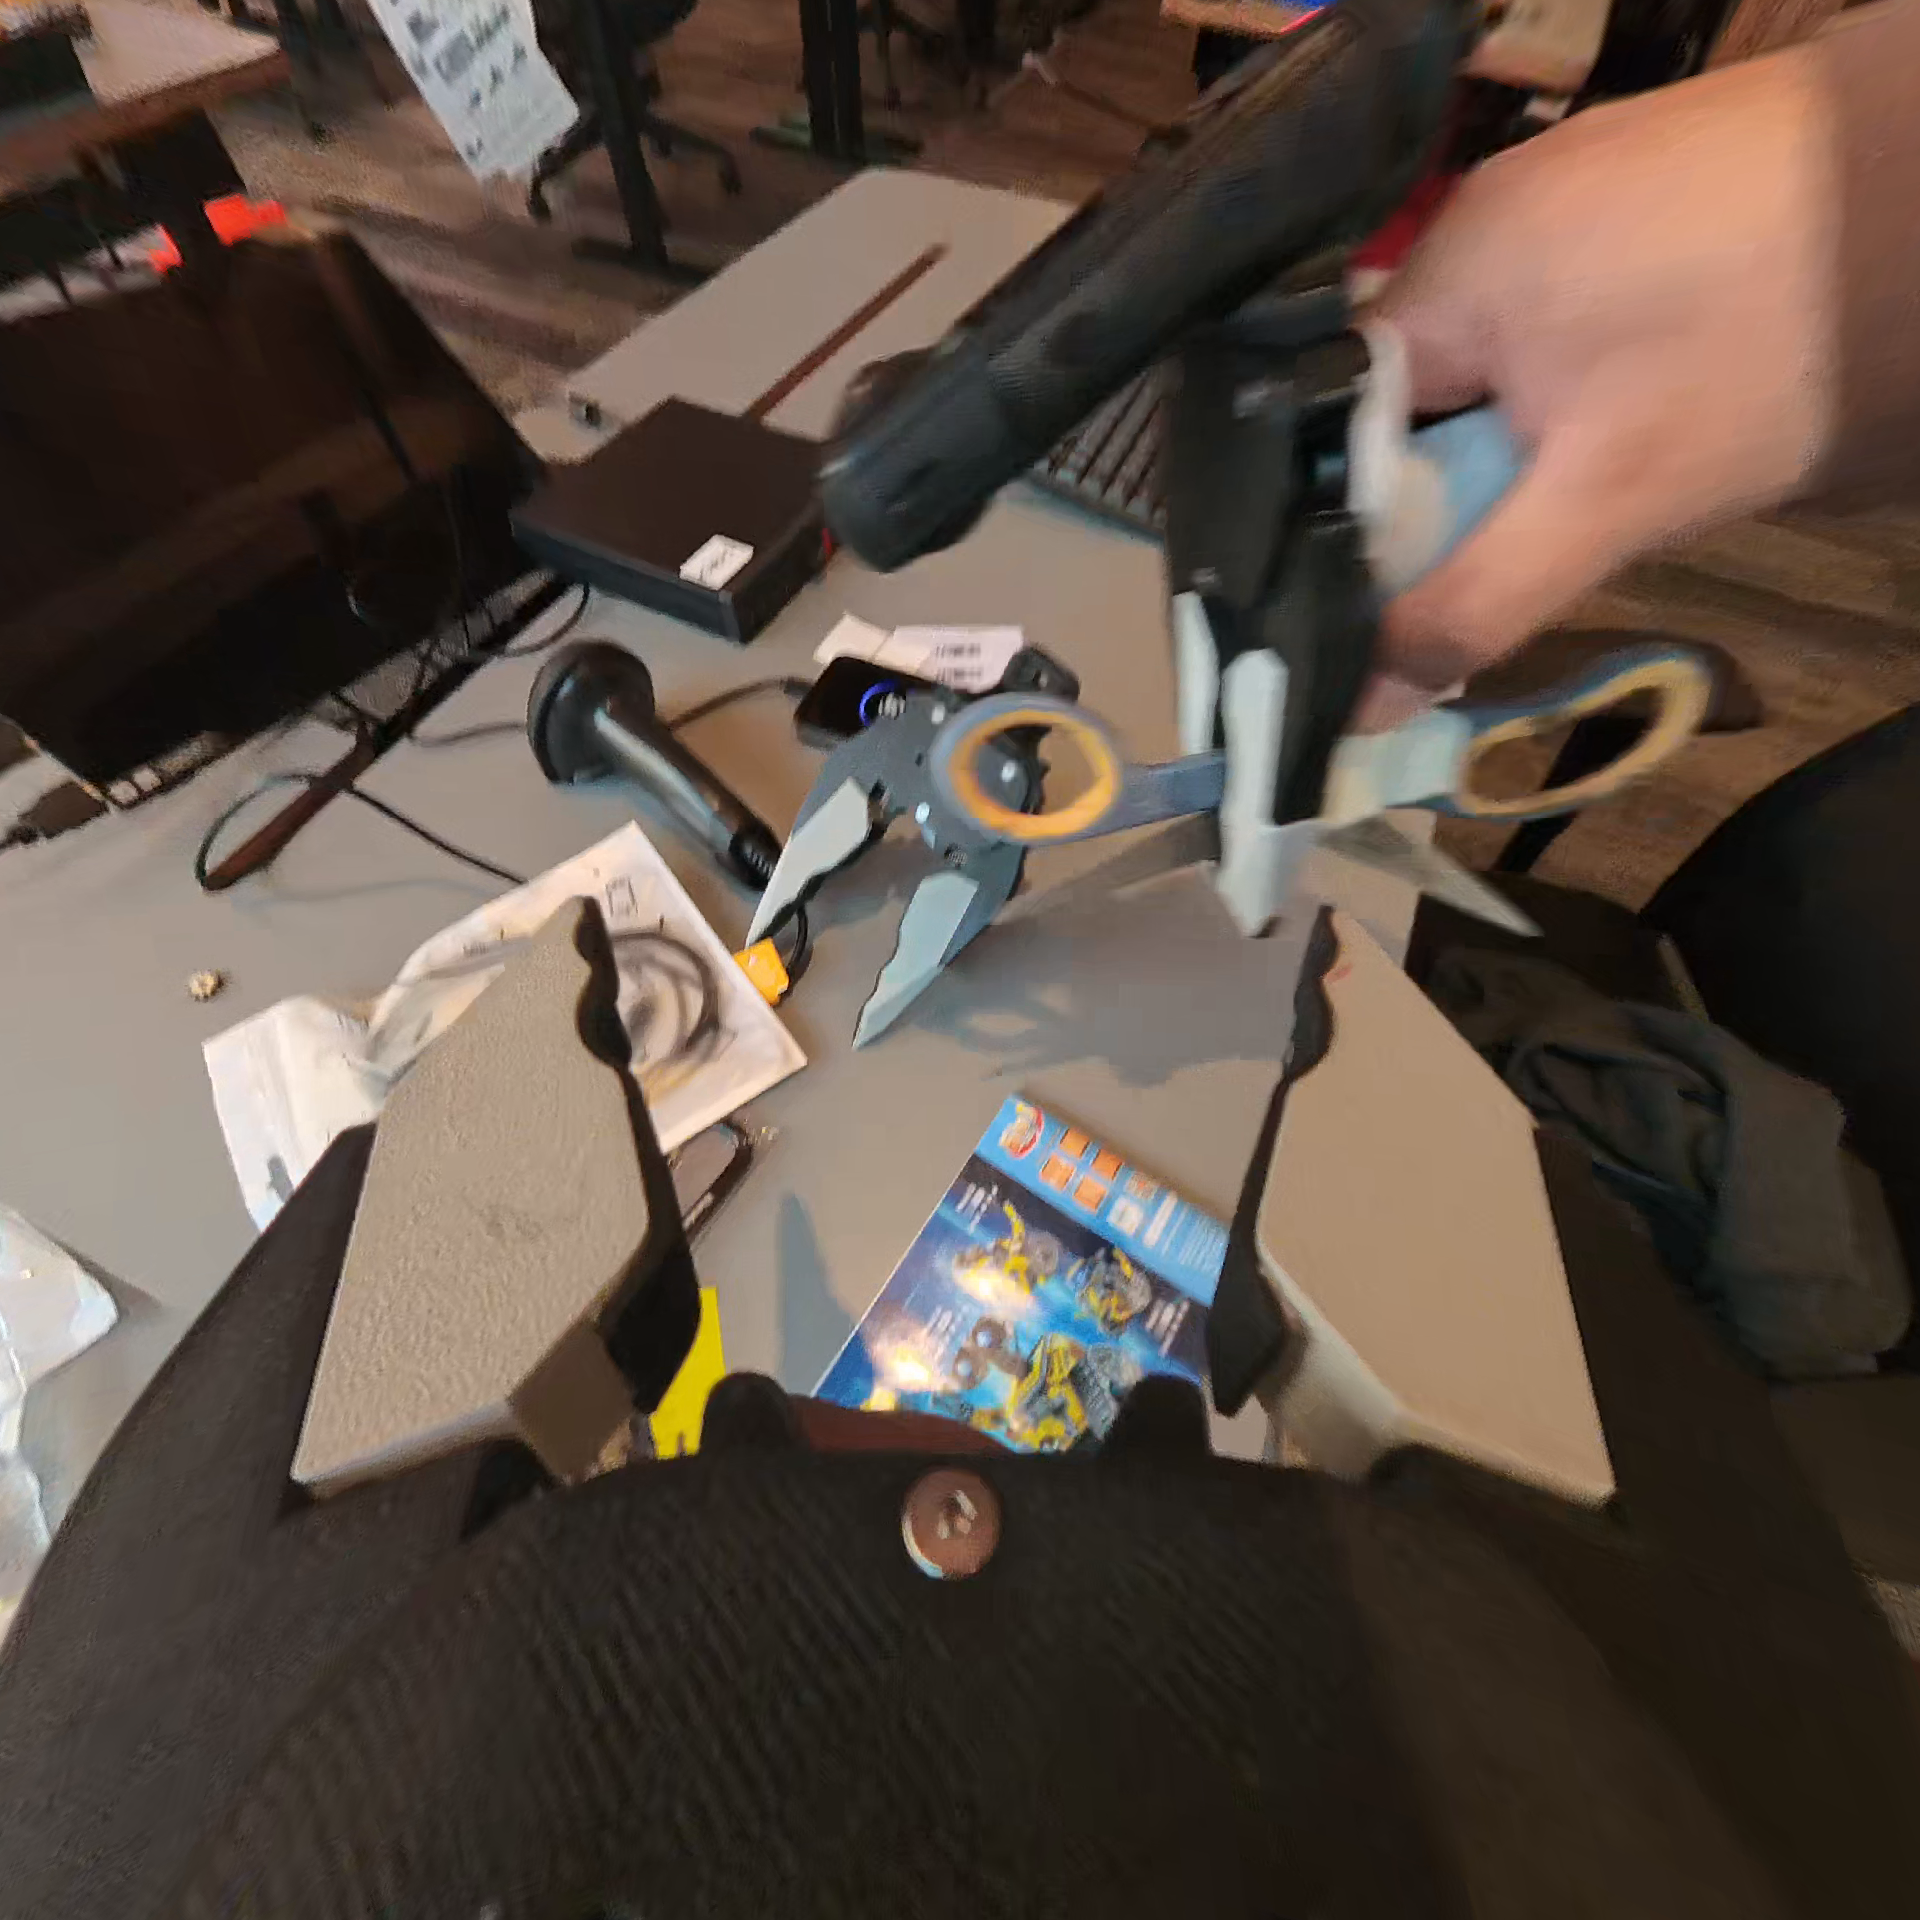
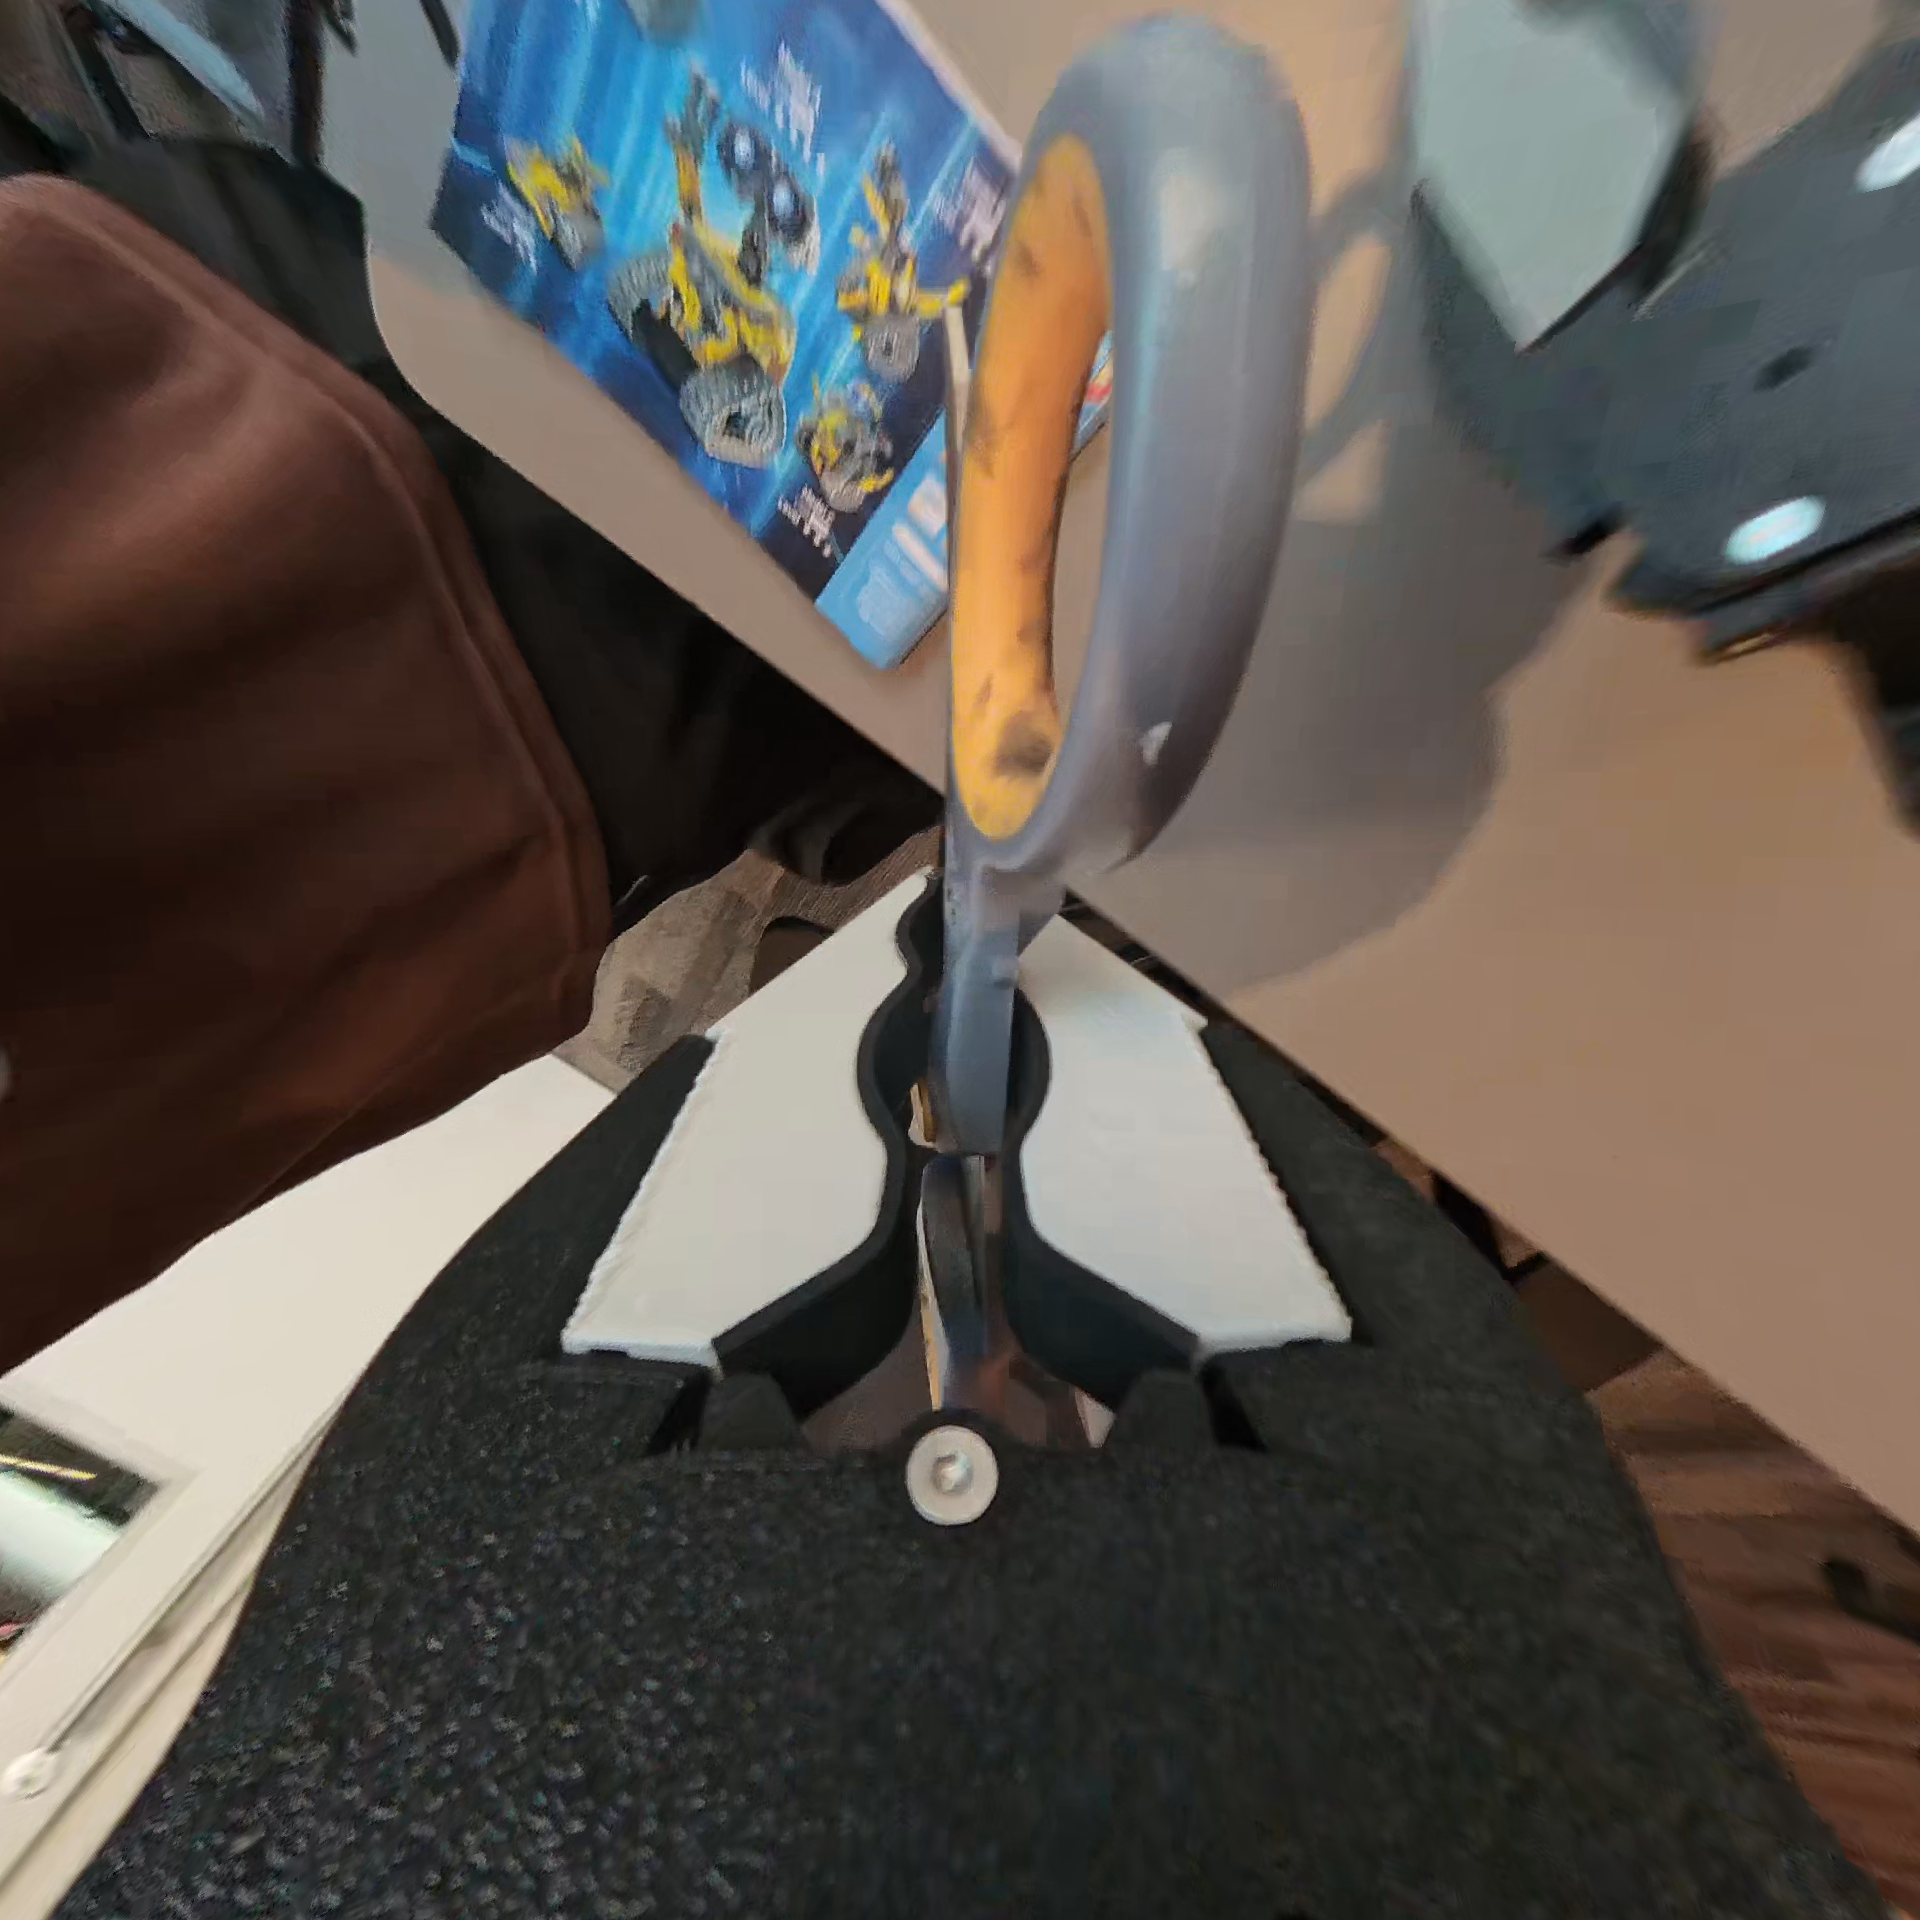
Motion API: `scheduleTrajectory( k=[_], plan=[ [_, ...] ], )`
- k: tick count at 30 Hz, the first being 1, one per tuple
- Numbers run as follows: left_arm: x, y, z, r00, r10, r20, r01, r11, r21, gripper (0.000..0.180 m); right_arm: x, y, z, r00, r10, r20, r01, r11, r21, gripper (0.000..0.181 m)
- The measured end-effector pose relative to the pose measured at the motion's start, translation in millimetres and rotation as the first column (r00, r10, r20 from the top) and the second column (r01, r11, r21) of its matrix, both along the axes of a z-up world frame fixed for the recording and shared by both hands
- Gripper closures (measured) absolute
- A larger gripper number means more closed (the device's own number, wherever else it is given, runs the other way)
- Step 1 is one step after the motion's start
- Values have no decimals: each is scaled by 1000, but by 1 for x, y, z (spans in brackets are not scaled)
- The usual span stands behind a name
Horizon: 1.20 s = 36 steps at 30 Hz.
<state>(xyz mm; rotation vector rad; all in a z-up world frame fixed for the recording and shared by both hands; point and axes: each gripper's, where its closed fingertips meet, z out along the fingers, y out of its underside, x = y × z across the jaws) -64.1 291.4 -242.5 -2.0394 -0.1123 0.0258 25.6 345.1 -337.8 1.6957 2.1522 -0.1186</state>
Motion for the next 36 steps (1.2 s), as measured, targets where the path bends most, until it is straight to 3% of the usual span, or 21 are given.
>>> scheduleTrajectory(
  k=[4,11,18,23,26,30,36],
  plan=[
    [17,2,42,1000,-18,-10,18,999,44,49,-31,32,20,997,57,-51,-56,998,22,180],
    [43,-13,93,996,-69,-55,77,987,142,49,-35,69,30,999,46,2,-46,994,102,180],
    [48,-2,62,995,-77,-57,82,992,93,50,-56,54,47,995,95,-42,-89,988,126,180],
    [52,-1,55,995,-90,-44,94,992,85,50,-97,45,56,990,90,-106,-65,973,221,180],
    [52,-3,51,995,-94,-30,96,992,79,50,-111,23,50,990,54,-133,-28,982,189,180],
    [51,-5,48,996,-90,-22,91,993,76,50,-80,7,19,992,110,-55,-98,976,196,180],
    [54,-3,40,995,-101,-11,101,993,64,50,8,10,-20,996,60,66,-71,980,188,180]
  ],
)
